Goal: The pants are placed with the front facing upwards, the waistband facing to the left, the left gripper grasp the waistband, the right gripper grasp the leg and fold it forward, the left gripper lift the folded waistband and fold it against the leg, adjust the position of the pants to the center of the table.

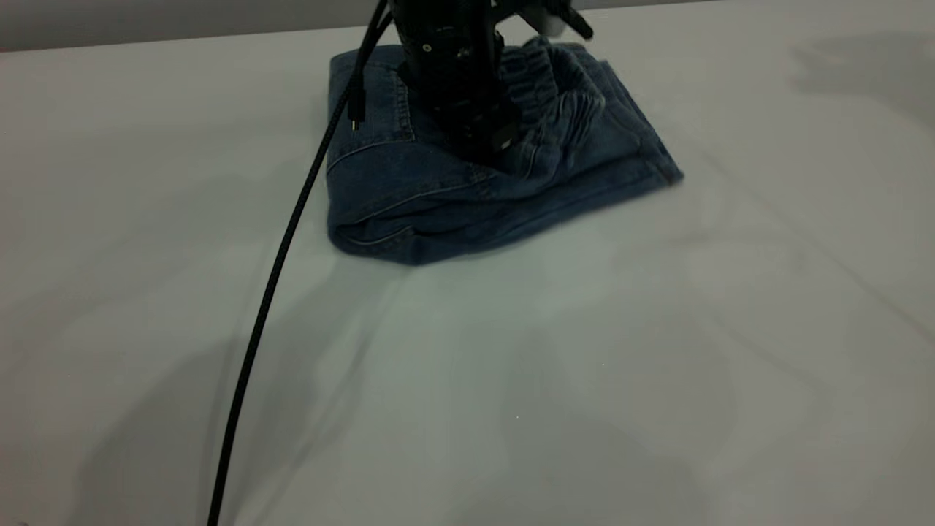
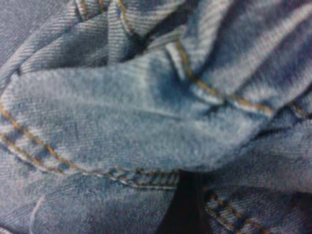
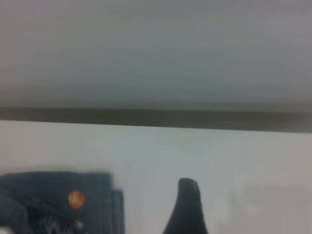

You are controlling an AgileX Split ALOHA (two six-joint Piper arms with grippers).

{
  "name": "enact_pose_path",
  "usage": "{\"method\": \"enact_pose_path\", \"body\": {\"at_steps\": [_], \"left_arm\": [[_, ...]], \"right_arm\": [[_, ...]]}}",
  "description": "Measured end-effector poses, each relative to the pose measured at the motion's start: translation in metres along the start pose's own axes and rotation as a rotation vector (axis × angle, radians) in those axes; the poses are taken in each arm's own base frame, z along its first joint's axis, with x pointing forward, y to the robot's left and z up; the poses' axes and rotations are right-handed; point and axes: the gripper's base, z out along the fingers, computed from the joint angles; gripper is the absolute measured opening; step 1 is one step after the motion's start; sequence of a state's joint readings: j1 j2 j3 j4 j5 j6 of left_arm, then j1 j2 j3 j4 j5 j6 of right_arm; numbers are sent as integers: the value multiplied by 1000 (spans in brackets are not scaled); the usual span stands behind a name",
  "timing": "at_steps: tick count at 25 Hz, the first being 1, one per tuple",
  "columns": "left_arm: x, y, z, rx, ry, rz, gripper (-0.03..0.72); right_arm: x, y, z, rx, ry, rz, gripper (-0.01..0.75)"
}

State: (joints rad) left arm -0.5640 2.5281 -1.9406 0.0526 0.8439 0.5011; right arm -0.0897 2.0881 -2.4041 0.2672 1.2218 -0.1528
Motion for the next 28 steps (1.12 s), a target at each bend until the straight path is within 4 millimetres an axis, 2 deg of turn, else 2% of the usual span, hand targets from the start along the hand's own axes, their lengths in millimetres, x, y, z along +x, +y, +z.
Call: {"method": "enact_pose_path", "body": {"at_steps": [6, 11, 14, 17, 21, 24, 28], "left_arm": [[2, -10, 0, 35, 60, 147, 562], [-1, -8, -9, 39, 107, 117, 562], [-8, -4, -27, 52, 128, 66, 562], [-22, 2, -58, 60, 87, 7, 562], [-42, 17, -111, -27, -36, -78, 562], [-48, 29, -155, -87, -142, -179, 562], [-43, 38, -206, -211, -202, -253, 562]], "right_arm": [[0, 0, 2, 0, 4, -5, 510], [1, -1, 3, 0, 5, -6, 510], [1, -1, 3, 0, 5, -6, 510], [1, -1, 3, -3, 5, -4, 510], [-1, 3, 0, -32, -6, 6, 510], [-4, 9, -14, -59, -37, 9, 510], [-8, 19, -46, -78, -90, 13, 510]]}}
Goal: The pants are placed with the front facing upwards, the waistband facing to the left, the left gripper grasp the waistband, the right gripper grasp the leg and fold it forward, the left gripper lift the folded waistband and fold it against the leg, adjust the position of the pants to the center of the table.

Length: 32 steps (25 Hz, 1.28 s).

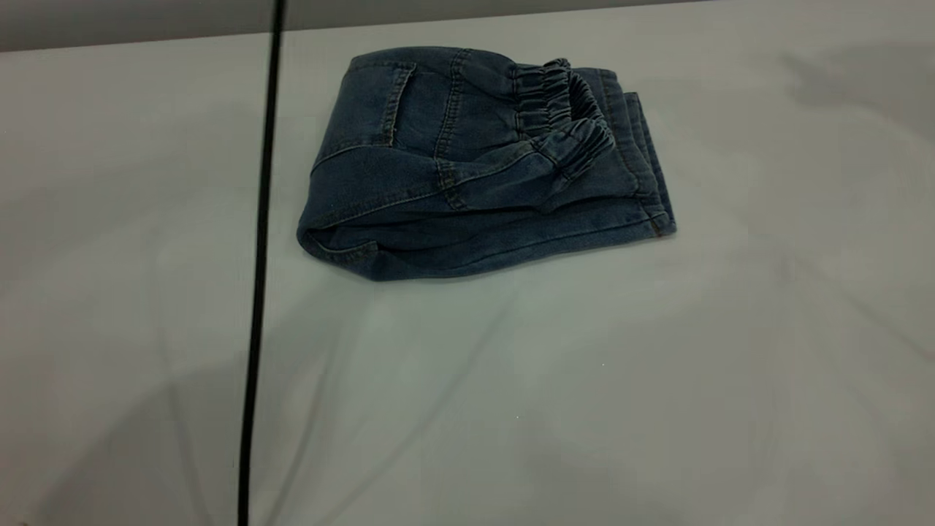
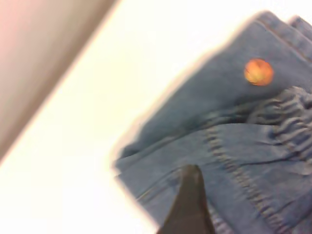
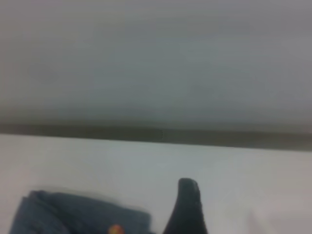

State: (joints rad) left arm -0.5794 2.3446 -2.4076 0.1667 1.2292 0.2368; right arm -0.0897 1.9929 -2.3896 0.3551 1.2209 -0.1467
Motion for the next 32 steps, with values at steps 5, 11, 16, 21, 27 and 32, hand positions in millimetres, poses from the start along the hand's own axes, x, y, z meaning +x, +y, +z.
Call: {"method": "enact_pose_path", "body": {"at_steps": [5, 11, 16, 21, 27, 32], "left_arm": [[-3, 27, -73, -180, -107, -122, 562], [5, 41, -168, -216, -289, -288, 562], [23, 46, -244, -213, -434, -345, 562], [50, 40, -290, -151, -491, -383, 562], [105, 24, -318, -89, -453, -389, 562], [162, 7, -324, -82, -387, -380, 562]], "right_arm": [[-6, 21, -51, -43, -85, -8, 510], [3, 48, -109, -110, -150, -7, 510], [25, 63, -154, -110, -167, -15, 510], [55, 73, -179, -114, -144, -7, 510], [99, 87, -194, -206, -99, -5, 510], [144, 95, -195, -296, -46, -12, 510]]}}
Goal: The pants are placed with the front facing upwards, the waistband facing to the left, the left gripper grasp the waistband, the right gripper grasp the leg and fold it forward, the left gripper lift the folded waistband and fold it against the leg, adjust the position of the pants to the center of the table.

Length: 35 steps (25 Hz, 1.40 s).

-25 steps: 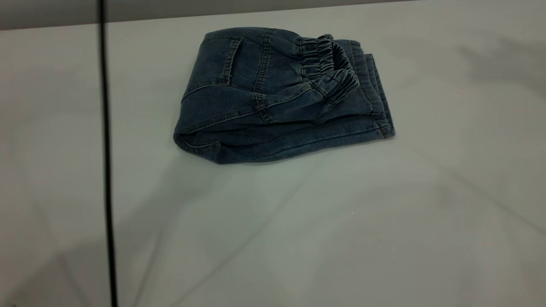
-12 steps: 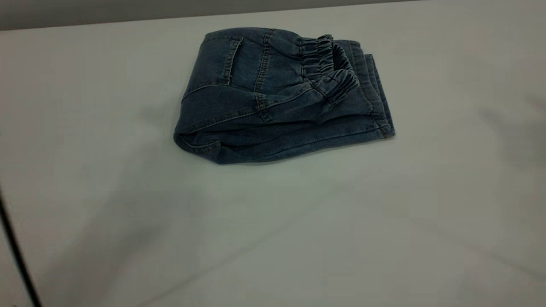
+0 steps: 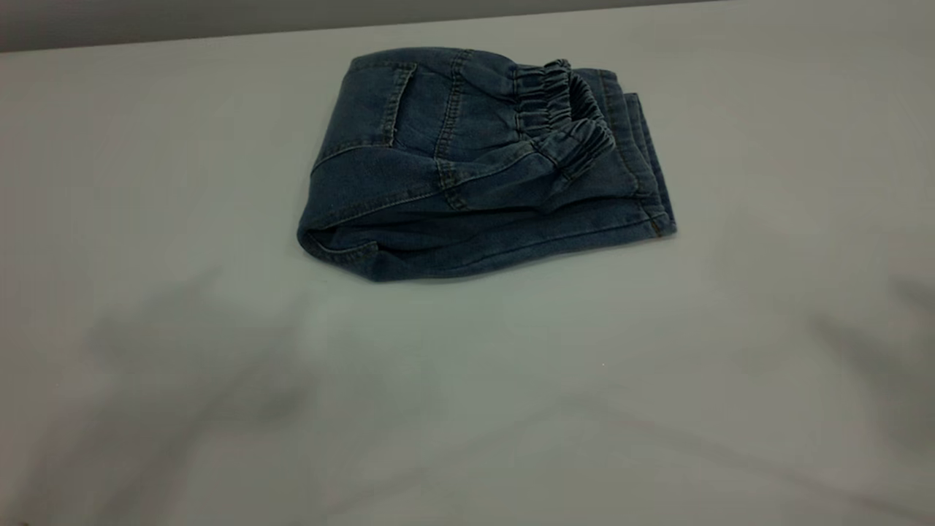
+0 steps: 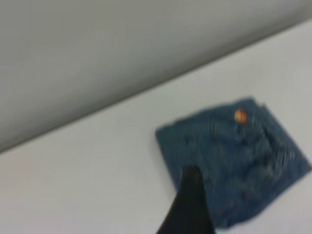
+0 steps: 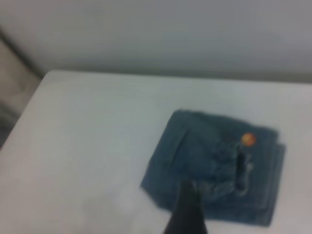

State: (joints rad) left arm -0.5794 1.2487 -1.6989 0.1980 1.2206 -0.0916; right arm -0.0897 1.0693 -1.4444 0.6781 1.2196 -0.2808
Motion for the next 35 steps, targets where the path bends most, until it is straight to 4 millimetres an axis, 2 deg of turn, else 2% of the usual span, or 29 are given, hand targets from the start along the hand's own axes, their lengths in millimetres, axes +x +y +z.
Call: {"method": "enact_pose_path", "body": {"at_steps": [7, 10, 17, 22, 27, 32, 35], "left_arm": [[79, 9, -38, -1, 31, 6, 562], [112, 13, -55, 0, 9, 5, 562], [181, 18, -75, 0, -30, -3, 562], [220, 19, -68, -14, -13, 0, 562], [246, 19, -64, -14, -15, -8, 562], [265, 17, -54, -15, 10, -24, 562], [275, 16, -46, -16, 35, -42, 562]], "right_arm": [[63, 20, -15, -95, -6, -84, 510], [90, 31, -30, -95, -38, -123, 510], [156, 47, -59, -10, -118, -198, 510], [198, 34, -65, 169, -156, -181, 510], [231, 12, -55, 312, -157, -191, 510], [248, -9, -39, 401, -119, -176, 510], [253, -14, -40, 457, -130, -151, 510]]}}
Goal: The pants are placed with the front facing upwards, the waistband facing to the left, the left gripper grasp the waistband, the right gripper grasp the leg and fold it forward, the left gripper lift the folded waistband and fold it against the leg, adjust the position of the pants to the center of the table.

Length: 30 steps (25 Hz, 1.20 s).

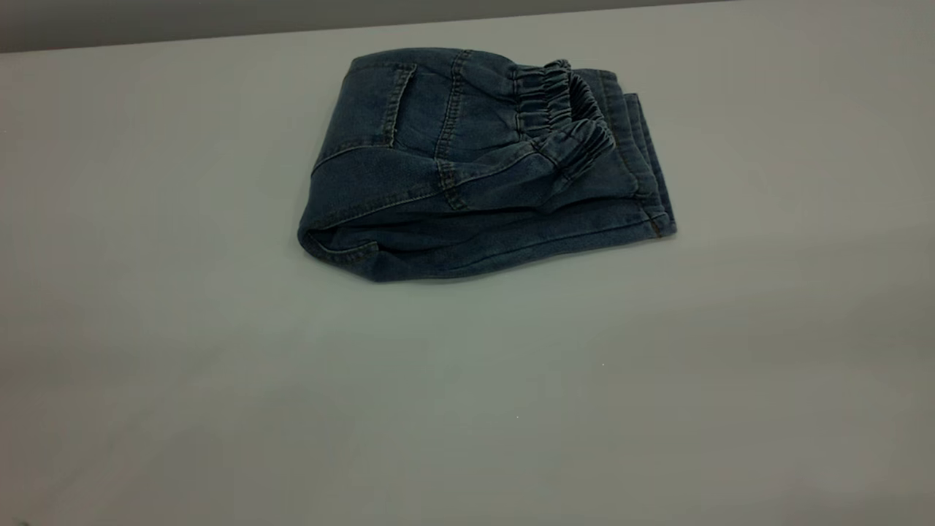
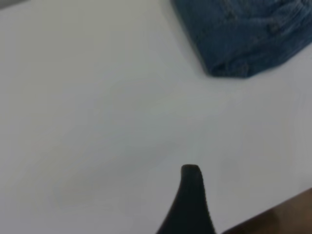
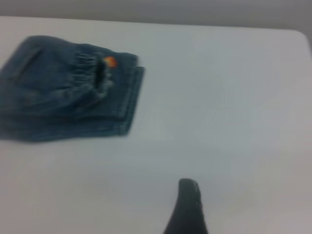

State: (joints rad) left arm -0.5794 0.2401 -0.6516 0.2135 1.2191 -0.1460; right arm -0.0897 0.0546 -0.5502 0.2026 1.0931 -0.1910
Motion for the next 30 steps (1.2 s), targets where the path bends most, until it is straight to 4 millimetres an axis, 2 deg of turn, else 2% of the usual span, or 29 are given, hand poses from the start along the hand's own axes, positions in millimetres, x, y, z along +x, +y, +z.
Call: {"method": "enact_pose_path", "body": {"at_steps": [5, 12, 19, 21, 25, 30], "left_arm": [[9, 2, 7, -31, 16, -37, 562], [15, 8, -2, -72, -54, -69, 562], [31, 14, -15, -82, -166, -99, 562], [37, 12, -12, -55, -179, -107, 562], [37, 2, -2, 29, -192, -87, 562], [36, -5, -2, 110, -203, -58, 562]], "right_arm": [[4, -4, -1, 51, -6, 16, 510], [10, -9, 5, 96, 22, 57, 510], [10, -13, 6, 143, 6, 116, 510], [10, -13, 6, 139, 5, 119, 510], [10, -13, 6, 136, 5, 120, 510], [10, -13, 6, 136, 5, 120, 510]]}}
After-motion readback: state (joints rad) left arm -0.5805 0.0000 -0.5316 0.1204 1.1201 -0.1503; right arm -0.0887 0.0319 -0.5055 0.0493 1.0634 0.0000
